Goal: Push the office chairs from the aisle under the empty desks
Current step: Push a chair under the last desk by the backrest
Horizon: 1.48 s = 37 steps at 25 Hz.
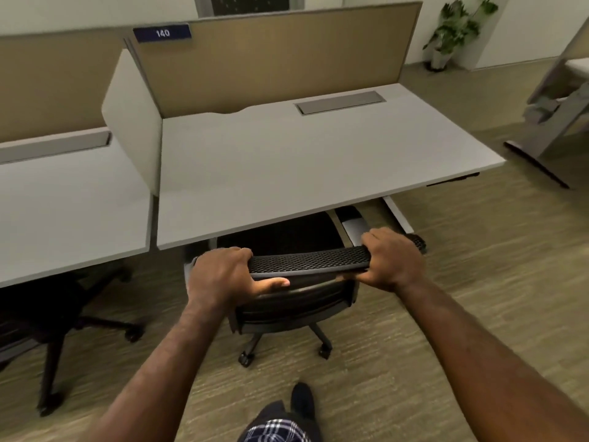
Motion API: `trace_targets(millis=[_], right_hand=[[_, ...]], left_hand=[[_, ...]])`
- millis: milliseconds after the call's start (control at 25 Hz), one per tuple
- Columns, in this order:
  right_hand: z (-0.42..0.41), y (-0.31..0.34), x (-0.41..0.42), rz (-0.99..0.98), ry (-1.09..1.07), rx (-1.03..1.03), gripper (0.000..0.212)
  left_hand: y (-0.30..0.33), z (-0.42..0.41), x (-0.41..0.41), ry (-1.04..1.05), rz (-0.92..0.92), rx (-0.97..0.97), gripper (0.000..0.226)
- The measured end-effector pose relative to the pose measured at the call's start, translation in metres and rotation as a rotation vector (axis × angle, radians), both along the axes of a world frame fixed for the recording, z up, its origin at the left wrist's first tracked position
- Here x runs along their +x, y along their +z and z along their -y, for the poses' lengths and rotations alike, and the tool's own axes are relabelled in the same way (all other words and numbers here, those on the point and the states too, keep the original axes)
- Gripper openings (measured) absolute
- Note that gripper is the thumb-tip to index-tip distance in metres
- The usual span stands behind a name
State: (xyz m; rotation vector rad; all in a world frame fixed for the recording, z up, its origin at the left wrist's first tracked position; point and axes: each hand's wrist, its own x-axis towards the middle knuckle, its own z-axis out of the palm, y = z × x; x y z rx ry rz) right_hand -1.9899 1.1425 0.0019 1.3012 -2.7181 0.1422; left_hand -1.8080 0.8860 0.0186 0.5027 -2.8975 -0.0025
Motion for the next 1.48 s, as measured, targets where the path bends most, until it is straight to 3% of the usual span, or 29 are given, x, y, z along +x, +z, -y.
trace_targets(millis=[320,560,1080,1480], right_hand=[[-0.005,-0.004,-0.079,-0.067,0.028,-0.057,0.087],[-0.001,-0.008,-0.141,-0.099,0.011,-0.101,0.066],[-0.004,-0.011,-0.267,-0.117,0.031,-0.057,0.070],[-0.020,-0.020,-0.339,-0.137,0.136,-0.154,0.071]], left_hand=[[-0.012,-0.010,-0.066,0.016,-0.086,0.006,0.084],[-0.016,-0.007,-0.128,-0.005,-0.056,0.018,0.093],[-0.017,-0.014,-0.246,0.028,-0.044,0.036,0.091],[-0.019,-0.047,-0.296,0.108,-0.077,0.018,0.090]])
